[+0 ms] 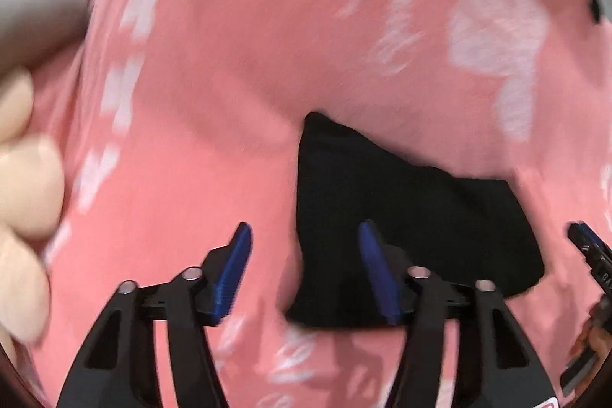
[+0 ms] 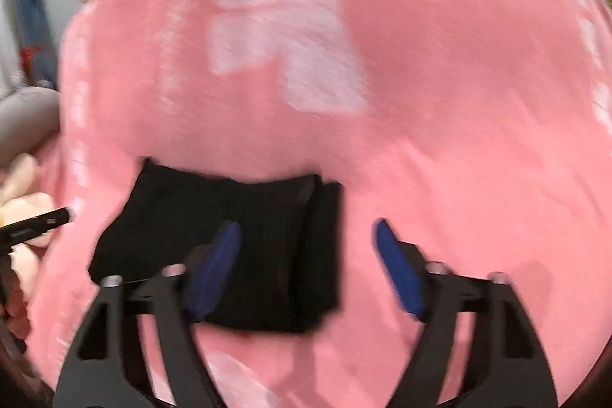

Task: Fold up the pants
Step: 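Lower the folded pants onto the blanket and open both grippers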

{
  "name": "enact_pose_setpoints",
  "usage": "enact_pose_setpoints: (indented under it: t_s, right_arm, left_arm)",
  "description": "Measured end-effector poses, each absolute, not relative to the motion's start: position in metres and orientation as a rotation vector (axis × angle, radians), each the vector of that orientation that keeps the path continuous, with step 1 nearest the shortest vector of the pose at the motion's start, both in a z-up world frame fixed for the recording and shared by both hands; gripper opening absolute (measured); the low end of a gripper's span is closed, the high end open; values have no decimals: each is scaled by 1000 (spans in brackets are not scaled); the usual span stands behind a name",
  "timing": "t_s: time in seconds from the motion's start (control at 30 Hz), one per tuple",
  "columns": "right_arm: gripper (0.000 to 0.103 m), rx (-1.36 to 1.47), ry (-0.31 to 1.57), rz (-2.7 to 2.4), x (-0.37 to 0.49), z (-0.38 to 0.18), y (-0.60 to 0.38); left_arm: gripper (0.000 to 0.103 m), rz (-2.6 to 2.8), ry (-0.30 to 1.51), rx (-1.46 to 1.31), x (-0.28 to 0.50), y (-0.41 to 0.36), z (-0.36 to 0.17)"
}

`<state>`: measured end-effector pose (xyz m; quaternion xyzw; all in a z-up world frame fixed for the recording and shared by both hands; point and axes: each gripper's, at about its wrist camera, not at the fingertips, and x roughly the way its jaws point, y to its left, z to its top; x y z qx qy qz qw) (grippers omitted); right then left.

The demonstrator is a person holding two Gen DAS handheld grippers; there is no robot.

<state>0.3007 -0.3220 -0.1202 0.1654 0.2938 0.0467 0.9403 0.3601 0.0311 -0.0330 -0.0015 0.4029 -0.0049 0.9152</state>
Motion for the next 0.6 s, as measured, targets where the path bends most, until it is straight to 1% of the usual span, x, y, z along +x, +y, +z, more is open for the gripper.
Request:
enact_pose_setpoints:
  t_s: [0.03, 0.1, 0.13, 0.2, 0.23, 0.27, 0.3, 0.37, 0.4, 0.43, 0.47, 0.5, 0.53, 0.6]
  right_arm:
    - [56, 326, 590, 139, 297, -111, -317]
    - [54, 276, 573, 219, 303, -90, -295]
    - [53, 259, 561, 250, 308, -83, -285]
    - [53, 218, 559, 323, 329, -72, -257]
    - [53, 202, 574, 344, 345, -75, -244]
    - [52, 194, 599, 342, 355, -82, -239]
    - [52, 186, 637, 321, 370, -97, -236]
    - [51, 211, 781, 250, 403, -145, -247]
    - [46, 225, 834, 198, 413, -168, -257]
    - [28, 243, 829, 198, 414, -177, -265]
    - [25, 276, 804, 212, 407, -170, -273]
    - [26, 298, 793, 209, 397, -159, -275]
    - [30, 303, 775, 218, 389, -151, -276]
    - [30, 292, 714, 272, 352, -131, -270]
  left_arm:
    - [52, -23, 829, -47, 357, 39, -33]
    - [52, -36, 814, -106, 355, 45, -23]
    - [54, -45, 795, -115, 357, 39, -13]
    - [64, -79, 761, -112, 363, 22, 0]
    - [75, -85, 749, -95, 369, 9, 3]
    - [79, -90, 748, -83, 376, -1, 1]
    - [80, -94, 763, -69, 383, -10, -7]
    - [79, -71, 879, -54, 408, -19, -43]
    - [78, -56, 940, -54, 419, -18, -63]
    - [76, -18, 1008, -55, 431, -14, -88]
    - [78, 11, 1024, -41, 435, -10, -100]
    - [77, 13, 994, -40, 432, -7, -101]
    - [77, 15, 981, -32, 428, -6, -96]
    - [76, 24, 969, -16, 418, -6, -83]
